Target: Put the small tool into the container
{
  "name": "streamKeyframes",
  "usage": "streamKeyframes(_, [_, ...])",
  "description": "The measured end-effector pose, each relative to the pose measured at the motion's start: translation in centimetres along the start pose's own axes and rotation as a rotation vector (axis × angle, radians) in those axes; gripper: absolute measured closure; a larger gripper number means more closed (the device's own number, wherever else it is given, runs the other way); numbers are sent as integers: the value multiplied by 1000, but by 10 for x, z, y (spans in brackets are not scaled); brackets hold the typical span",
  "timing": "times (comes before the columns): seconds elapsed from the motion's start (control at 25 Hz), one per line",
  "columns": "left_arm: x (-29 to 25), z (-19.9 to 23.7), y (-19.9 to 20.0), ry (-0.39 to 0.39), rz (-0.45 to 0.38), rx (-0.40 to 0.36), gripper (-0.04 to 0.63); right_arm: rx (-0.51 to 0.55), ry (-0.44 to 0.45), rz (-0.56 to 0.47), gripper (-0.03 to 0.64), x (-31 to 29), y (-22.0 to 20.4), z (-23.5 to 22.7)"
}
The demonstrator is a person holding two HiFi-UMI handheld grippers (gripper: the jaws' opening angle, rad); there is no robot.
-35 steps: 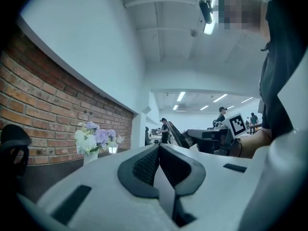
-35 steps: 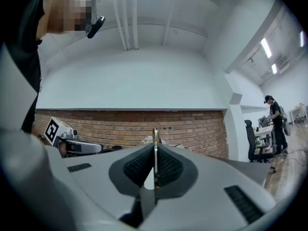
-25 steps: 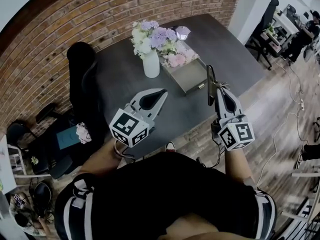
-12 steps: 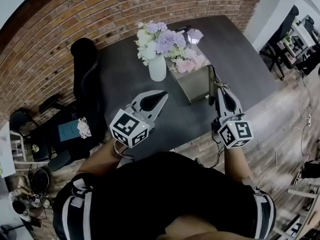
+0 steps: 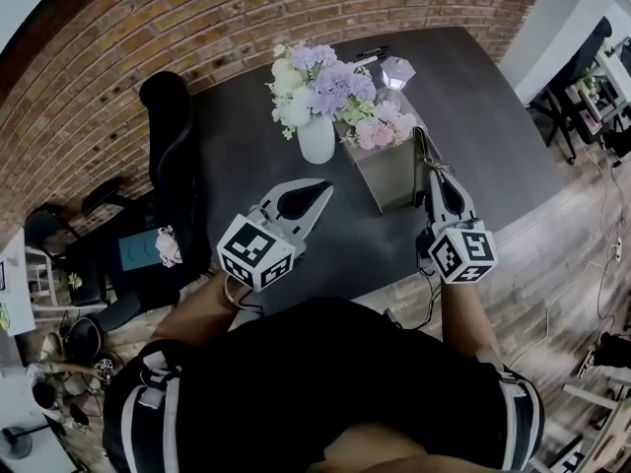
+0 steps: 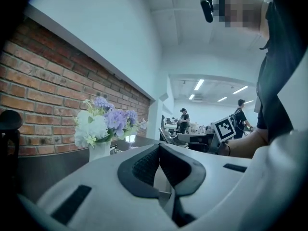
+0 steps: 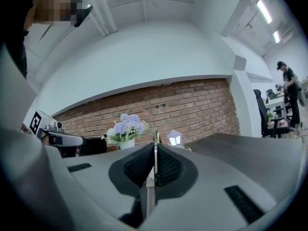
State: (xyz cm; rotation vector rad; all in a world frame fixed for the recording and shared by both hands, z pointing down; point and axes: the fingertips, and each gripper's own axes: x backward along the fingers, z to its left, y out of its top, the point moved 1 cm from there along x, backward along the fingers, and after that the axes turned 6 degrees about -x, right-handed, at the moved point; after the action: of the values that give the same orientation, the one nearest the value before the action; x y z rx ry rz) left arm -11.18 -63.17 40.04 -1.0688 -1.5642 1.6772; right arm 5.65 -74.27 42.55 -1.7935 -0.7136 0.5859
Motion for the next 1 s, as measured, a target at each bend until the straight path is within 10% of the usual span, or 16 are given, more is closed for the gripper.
streamKeyframes(1.0, [-46,33,-73,12,221,59,586,-177,-22,177,612,-79,-100,-47])
